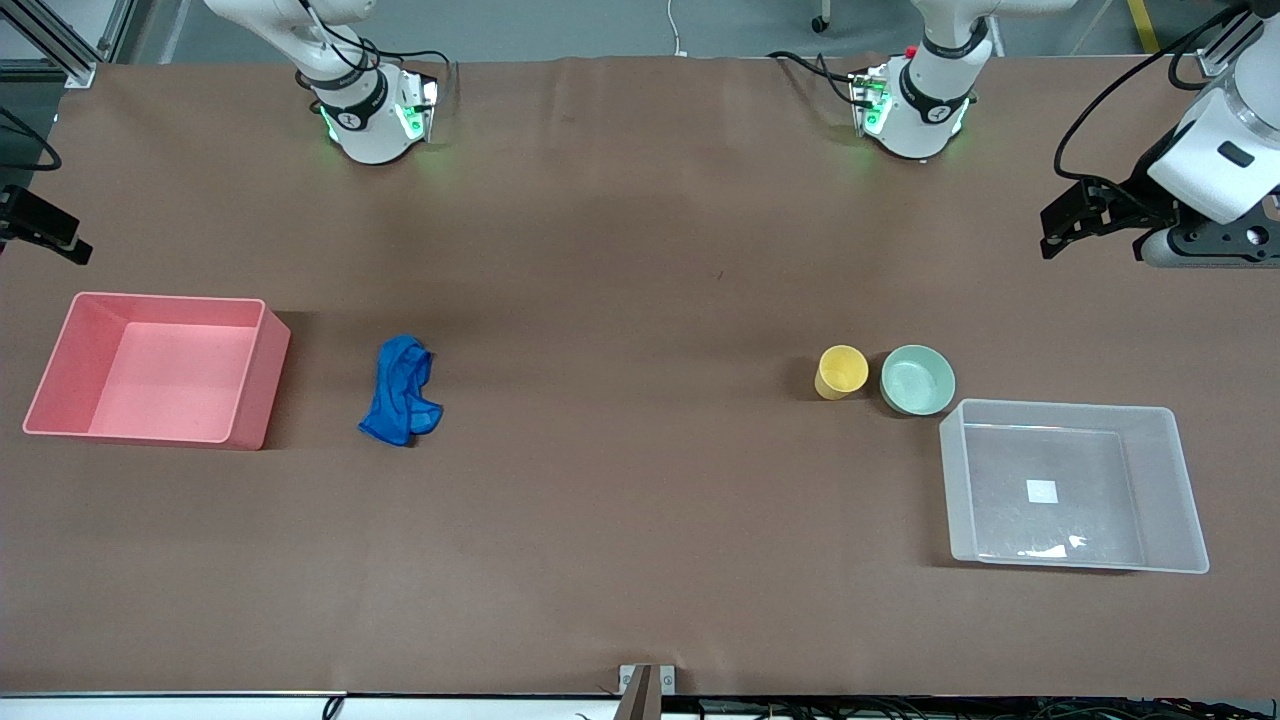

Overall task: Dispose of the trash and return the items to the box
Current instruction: 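Move the right gripper toward the blue cloth while the left gripper reaches the bowl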

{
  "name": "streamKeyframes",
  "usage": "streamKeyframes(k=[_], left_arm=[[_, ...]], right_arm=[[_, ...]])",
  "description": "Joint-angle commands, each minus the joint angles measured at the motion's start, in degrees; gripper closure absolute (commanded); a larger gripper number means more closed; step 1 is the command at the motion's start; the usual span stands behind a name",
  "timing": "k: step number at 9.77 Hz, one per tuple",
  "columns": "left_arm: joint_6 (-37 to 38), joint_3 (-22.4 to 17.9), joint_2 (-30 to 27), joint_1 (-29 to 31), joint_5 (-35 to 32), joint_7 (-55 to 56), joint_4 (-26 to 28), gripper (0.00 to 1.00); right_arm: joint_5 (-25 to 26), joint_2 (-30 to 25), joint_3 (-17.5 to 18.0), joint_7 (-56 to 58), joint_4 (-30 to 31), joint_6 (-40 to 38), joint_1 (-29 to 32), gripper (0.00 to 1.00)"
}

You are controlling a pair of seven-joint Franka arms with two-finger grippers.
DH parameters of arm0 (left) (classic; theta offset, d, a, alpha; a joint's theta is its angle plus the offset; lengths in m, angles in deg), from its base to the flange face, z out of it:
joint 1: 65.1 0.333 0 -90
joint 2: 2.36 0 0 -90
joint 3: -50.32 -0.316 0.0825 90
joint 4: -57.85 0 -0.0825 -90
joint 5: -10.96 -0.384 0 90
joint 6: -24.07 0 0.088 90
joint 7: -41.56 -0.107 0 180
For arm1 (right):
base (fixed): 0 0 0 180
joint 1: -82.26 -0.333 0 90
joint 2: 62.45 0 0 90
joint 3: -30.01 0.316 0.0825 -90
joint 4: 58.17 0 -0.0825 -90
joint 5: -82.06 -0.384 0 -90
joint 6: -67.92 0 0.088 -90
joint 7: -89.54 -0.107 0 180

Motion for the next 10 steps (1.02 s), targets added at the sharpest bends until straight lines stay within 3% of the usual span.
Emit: streamKeyframes(k=[1, 6, 8, 10], left_arm=[[1.29, 0.08, 1.21, 0.05, -0.42, -0.75, -0.37, 0.0], [0.67, -0.45, 1.39, 1.19, 1.25, -1.1, 1.2, 0.04], [-4.74, -1.15, -0.62, 1.19, 1.26, -1.45, 8.55, 0.04], [-14.48, -2.03, -2.65, 1.19, 1.26, -2.33, 19.52, 0.04]], right_arm=[[-0.45, -0.1, 0.22, -0.73, 0.11, -0.22, 0.45, 0.0], [-0.45, -0.1, 0.22, -0.73, 0.11, -0.3, 0.45, 0.0], [-0.45, -0.1, 0.22, -0.73, 0.03, -0.57, 0.45, 0.0], [-0.45, -0.01, 0.66, -0.82, 0.2, -0.31, 0.02, 0.0]])
